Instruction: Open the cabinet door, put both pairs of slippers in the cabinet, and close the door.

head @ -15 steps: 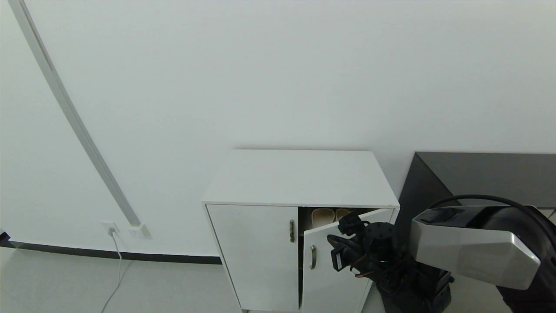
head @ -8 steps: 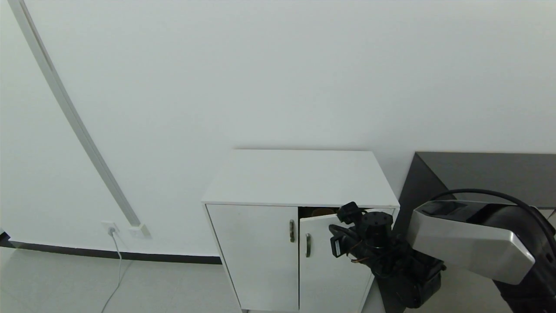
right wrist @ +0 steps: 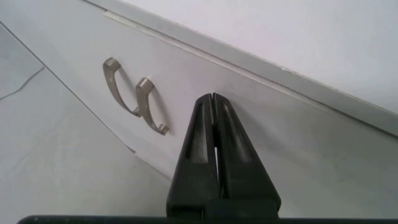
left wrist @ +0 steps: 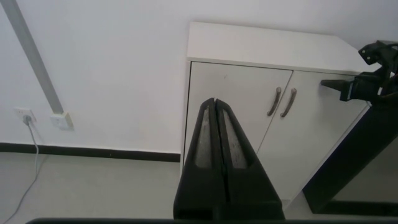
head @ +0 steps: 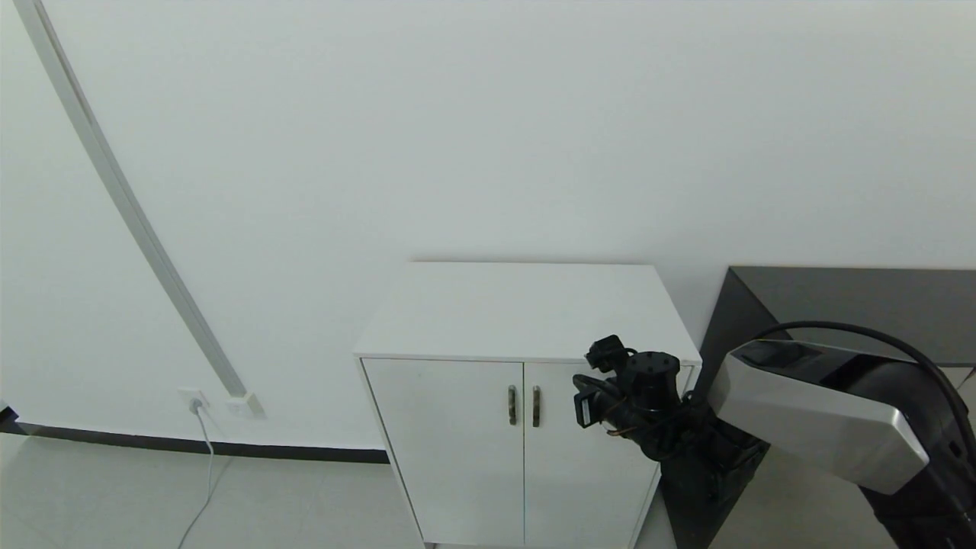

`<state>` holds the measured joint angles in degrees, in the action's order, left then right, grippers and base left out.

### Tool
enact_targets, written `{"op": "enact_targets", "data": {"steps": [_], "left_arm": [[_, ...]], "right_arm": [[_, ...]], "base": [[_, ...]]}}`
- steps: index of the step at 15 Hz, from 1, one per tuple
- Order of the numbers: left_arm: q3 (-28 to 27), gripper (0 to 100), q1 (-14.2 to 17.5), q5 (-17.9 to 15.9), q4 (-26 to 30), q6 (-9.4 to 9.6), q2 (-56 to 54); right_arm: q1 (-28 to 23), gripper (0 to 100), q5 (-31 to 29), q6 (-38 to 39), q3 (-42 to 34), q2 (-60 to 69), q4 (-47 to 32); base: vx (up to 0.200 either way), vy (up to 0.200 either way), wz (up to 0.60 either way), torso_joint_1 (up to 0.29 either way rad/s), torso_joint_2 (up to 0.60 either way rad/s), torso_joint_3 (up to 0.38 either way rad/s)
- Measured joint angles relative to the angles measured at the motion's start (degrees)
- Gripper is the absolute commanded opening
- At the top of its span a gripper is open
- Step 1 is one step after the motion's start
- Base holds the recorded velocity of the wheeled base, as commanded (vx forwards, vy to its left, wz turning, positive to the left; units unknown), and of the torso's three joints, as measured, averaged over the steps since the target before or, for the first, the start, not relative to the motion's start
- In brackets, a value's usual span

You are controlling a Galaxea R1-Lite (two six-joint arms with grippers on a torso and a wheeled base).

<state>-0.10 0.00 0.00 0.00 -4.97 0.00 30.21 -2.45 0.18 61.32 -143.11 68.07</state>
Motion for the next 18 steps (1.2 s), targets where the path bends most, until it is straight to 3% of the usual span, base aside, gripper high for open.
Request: {"op": "enact_targets", "data": {"steps": [15, 18], "left_arm": [[0.0, 0, 0.0, 0.0, 0.0, 0.00, 0.0], [0.0, 0, 0.0, 0.0, 0.0, 0.00, 0.0]], "right_arm": [[-1.0, 0, 0.1, 0.0, 1.3, -1.1, 0.2], [-0.9, 0, 0.0, 0.0, -1.8, 0.1, 2.2]], "base": [[0.000, 0.000, 0.00, 0.000, 0.00, 0.000], [0.000, 0.000, 0.00, 0.000, 0.00, 0.000]]}}
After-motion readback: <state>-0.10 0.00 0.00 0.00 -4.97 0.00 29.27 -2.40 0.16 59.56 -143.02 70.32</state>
